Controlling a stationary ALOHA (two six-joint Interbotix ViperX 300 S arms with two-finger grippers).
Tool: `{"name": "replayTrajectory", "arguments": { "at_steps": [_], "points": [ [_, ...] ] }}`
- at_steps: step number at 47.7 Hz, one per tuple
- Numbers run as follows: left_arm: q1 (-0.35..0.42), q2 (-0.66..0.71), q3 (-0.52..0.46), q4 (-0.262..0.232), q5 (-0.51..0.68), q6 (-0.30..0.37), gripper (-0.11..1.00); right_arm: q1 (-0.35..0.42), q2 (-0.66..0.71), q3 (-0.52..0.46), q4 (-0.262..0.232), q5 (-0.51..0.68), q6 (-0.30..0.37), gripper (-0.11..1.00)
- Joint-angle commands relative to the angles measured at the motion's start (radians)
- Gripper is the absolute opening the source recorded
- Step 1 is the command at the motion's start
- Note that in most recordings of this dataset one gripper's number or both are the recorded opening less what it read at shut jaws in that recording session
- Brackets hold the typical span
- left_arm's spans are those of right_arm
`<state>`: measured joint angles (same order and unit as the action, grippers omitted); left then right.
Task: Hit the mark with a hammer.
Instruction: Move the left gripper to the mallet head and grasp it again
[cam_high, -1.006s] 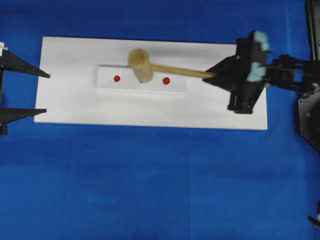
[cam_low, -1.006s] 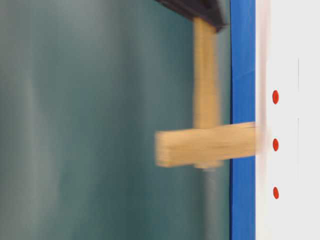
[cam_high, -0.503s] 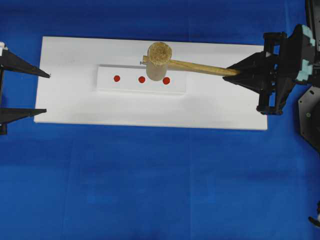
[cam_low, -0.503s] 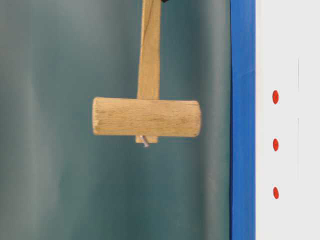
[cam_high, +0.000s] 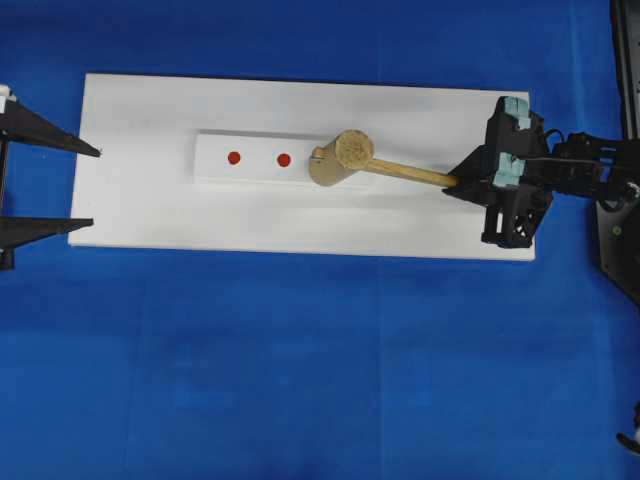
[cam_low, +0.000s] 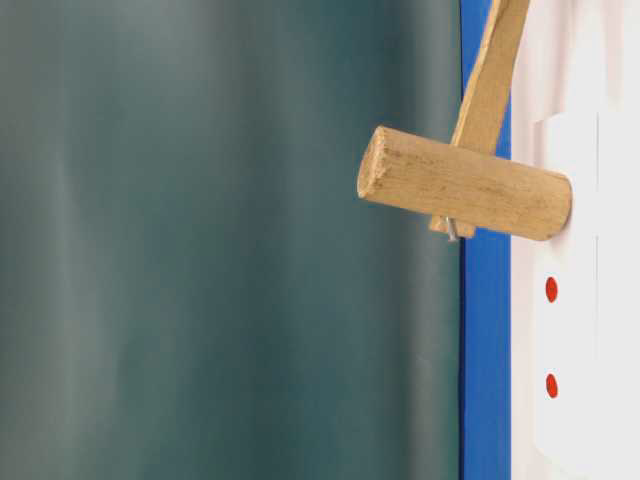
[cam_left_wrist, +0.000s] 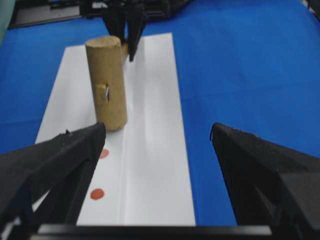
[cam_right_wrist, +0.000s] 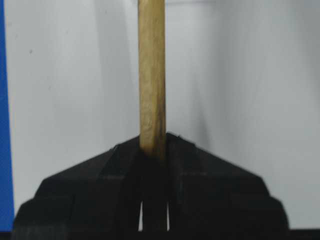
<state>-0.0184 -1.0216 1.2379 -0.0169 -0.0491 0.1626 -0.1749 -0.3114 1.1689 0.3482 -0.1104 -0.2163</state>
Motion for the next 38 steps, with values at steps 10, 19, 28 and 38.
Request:
{"name": "replayTrajectory", "arguments": {
  "at_steps": [10, 19, 28, 38],
  "points": [
    [-0.002, 0.009, -0.009, -0.002, -0.009, 0.0, 0.84, -0.002, -0.13, -0.029, -0.014, -0.017, -0.003, 0.02],
    [-0.002, 0.009, -0.009, -0.002, -0.009, 0.0, 0.84, -0.002, -0.252, -0.066, -0.021, 0.002, -0.006, 0.02],
    [-0.002, 0.011, -0.009, 0.0, -0.009, 0.0, 0.84, -0.002, -0.304, -0.106, -0.044, 0.057, -0.006, 0.02],
    [-0.002, 0.009, -0.012, 0.0, -0.009, 0.0, 0.84, -0.002, -0.287, -0.129, -0.046, 0.078, -0.006, 0.02]
  ]
}}
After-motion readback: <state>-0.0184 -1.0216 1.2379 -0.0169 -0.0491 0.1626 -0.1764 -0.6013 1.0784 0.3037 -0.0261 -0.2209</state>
